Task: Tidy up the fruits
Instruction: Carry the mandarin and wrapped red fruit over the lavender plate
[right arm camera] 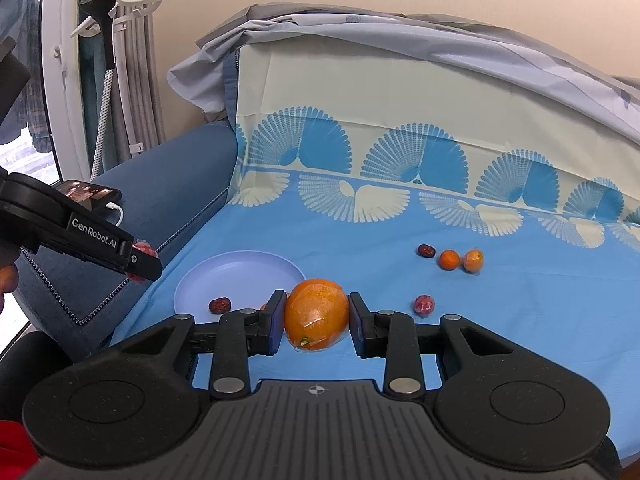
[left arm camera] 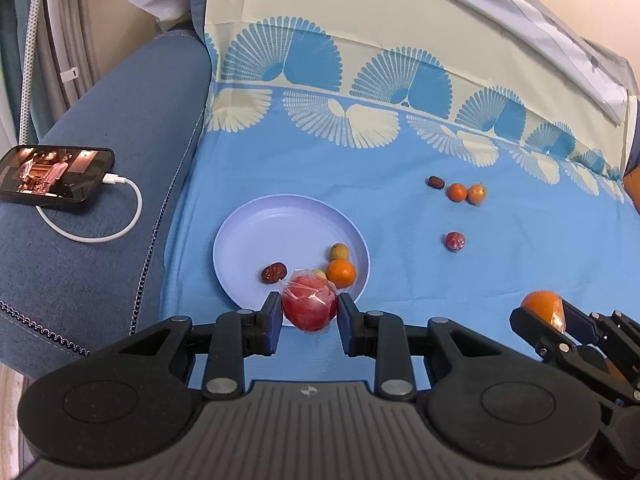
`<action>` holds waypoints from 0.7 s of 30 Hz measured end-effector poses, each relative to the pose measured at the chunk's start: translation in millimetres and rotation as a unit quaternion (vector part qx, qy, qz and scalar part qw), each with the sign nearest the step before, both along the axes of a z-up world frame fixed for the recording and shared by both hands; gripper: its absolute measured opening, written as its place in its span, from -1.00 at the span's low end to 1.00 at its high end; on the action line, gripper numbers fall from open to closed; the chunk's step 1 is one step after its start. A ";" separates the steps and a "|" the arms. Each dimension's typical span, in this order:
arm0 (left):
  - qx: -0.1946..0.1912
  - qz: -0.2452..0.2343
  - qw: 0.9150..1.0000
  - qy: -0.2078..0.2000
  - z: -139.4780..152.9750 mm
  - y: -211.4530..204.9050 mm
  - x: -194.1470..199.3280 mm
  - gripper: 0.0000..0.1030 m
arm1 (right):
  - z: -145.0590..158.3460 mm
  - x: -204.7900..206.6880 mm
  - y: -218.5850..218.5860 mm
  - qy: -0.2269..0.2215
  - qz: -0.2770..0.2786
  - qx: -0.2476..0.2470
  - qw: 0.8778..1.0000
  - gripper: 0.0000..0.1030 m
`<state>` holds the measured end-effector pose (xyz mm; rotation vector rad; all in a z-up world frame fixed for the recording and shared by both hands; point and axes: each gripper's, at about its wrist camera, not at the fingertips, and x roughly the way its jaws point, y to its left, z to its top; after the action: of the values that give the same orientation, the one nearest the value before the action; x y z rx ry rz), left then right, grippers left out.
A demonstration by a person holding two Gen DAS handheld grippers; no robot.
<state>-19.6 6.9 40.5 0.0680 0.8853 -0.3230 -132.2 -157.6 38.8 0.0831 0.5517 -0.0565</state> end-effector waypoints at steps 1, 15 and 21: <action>0.001 0.000 1.000 0.000 -0.6 0.2 0.8 -0.37 | -0.8 0.8 0.4 0.001 0.001 0.000 1.000 -0.33; 0.001 0.011 1.000 0.006 -7.5 -1.1 27.0 -0.37 | -12.9 26.0 4.4 0.021 0.014 0.000 1.000 -0.33; -0.003 0.018 1.000 0.011 -12.6 -1.2 45.1 -0.37 | -18.2 47.2 3.5 0.028 0.016 0.009 0.999 -0.33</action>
<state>25.5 5.6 27.9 0.0427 0.9066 -0.2942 -85.0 -154.1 20.7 0.0897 0.6101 -0.0230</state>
